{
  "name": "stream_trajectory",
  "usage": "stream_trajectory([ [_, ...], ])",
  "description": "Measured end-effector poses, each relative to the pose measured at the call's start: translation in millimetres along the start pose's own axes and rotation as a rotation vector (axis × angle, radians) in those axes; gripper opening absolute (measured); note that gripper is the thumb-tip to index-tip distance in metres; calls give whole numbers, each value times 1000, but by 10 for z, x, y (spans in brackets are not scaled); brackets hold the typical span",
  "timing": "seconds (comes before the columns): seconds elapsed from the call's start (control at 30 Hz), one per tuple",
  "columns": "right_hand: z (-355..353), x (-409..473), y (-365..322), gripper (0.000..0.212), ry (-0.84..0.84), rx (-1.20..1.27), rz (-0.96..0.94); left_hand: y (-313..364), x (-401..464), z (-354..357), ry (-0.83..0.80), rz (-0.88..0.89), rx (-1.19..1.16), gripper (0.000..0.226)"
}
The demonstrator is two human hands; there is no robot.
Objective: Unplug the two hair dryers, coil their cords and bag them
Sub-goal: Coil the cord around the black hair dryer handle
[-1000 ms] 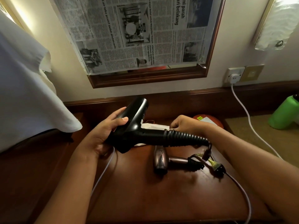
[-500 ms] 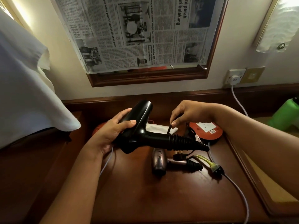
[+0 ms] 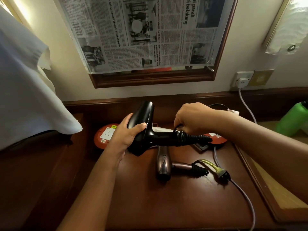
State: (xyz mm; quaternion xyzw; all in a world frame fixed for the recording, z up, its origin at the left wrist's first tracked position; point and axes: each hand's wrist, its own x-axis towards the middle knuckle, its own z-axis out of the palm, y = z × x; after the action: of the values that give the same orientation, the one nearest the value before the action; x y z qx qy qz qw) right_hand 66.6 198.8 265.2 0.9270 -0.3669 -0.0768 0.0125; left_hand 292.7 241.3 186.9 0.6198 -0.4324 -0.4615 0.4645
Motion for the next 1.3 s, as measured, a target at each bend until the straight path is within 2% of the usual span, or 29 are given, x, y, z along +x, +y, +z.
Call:
stream_trajectory([
  [0.17,-56,-54,-63,15,75,-146,38,71,-11,47,64,44,-49,54],
  [0.3,16,-84,-83,20,164,-81,129,155,-38,73,129,102,-40,53],
  [0.43,154,-111,-141,22,248,184,258,171,-50,61,179,140,-14,56],
  [0.57,325,-165,-216,20,433,543,322,148,-66,52,225,146,-46,66],
  [0.7,419,-226,-374,20,550,728,418,138,-102,101,272,163,-79,69],
  [0.83,569,-216,-444,32,466,920,479,109,-99,106,313,160,-106,68],
  [0.9,618,-227,-470,32,454,1206,519,106,-95,105,325,150,-140,67],
  [0.97,619,-260,-481,25,460,1510,543,98,-92,94,323,127,-205,65],
  [1.07,624,-297,-509,12,383,1844,555,110,-93,82,305,93,-274,63],
  [1.13,682,-291,-526,8,310,1951,572,114,-94,85,290,86,-288,63],
  [1.3,897,-305,-616,36,165,2035,592,147,-95,45,324,53,-318,56],
])
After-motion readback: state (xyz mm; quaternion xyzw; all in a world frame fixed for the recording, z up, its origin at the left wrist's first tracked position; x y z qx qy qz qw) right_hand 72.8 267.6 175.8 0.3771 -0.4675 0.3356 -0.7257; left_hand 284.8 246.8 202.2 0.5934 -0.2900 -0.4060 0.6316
